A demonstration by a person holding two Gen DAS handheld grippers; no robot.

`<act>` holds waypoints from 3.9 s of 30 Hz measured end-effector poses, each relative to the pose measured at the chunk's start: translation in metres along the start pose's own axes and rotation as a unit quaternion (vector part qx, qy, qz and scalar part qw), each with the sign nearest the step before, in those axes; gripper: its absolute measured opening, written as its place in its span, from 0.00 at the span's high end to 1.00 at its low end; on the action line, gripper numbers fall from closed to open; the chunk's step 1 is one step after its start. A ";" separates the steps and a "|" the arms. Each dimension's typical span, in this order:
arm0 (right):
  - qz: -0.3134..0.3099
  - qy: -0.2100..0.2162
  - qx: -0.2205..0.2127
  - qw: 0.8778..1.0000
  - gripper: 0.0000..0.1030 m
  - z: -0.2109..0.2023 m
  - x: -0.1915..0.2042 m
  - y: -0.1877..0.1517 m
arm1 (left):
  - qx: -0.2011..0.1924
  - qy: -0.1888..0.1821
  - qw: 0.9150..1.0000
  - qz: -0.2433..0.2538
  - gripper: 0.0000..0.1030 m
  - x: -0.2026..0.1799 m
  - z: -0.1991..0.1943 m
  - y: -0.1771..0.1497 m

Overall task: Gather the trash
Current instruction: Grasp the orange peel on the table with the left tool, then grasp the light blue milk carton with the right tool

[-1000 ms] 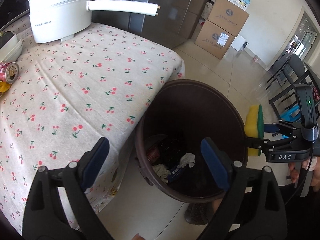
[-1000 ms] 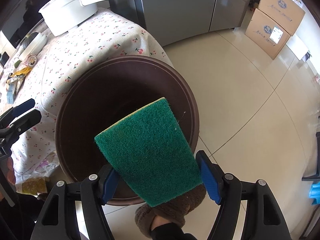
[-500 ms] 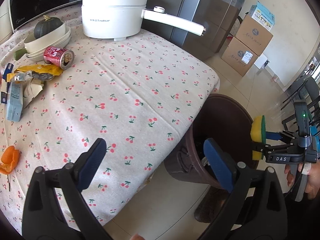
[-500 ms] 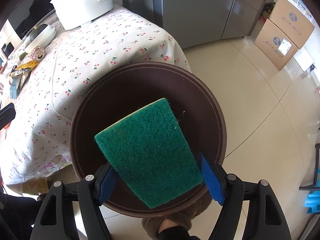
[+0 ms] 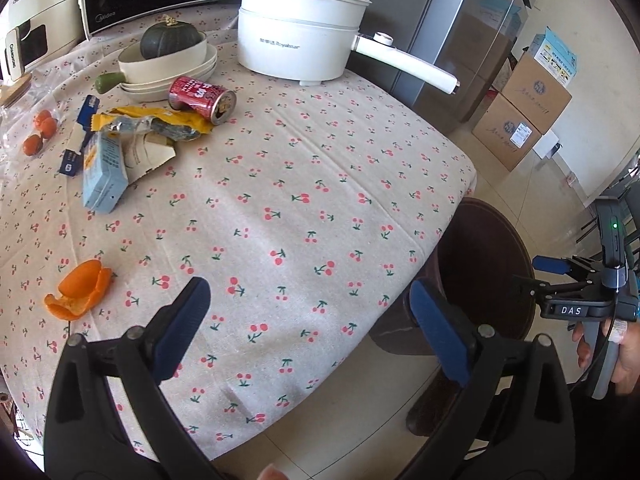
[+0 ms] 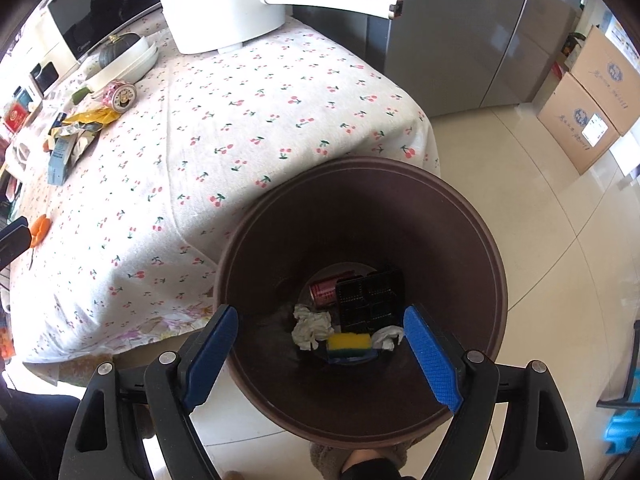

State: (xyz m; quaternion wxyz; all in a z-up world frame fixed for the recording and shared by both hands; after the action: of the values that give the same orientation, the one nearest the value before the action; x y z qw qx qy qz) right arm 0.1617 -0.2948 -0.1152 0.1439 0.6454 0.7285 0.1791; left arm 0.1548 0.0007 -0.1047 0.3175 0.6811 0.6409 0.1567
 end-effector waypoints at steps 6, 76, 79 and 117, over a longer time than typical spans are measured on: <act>-0.024 0.014 -0.010 1.000 0.16 -0.003 0.031 0.013 | 0.002 0.023 1.000 -0.020 0.03 0.033 -0.011 -0.006; -0.151 0.117 -0.086 0.978 0.14 0.046 0.341 0.115 | 0.012 0.122 0.986 -0.117 0.69 0.228 -0.050 -0.018; -0.195 0.113 -0.101 0.969 0.14 0.059 0.384 0.117 | 0.007 0.129 0.985 -0.118 0.69 0.237 -0.059 -0.020; -0.241 0.109 -0.152 0.952 0.46 -0.027 0.280 0.077 | 0.022 0.035 0.992 -0.122 0.68 0.179 -0.052 -0.020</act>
State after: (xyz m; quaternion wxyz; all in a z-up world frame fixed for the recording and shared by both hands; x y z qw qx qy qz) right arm 0.1831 -0.0109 -0.0507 0.1984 0.3975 0.8379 0.3171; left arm 0.1298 0.1862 -0.1131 0.2966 0.5988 0.7331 0.1264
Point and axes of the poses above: each gripper's, at about its wrist camera, not at the fingertips, and z roughly the way its jaws point, x to its left, y to its top, the point moved 5 cm from there along z, roughly the way its jaws point, and after that the axes turned 7 degrees about -x, right-handed, at the moved point
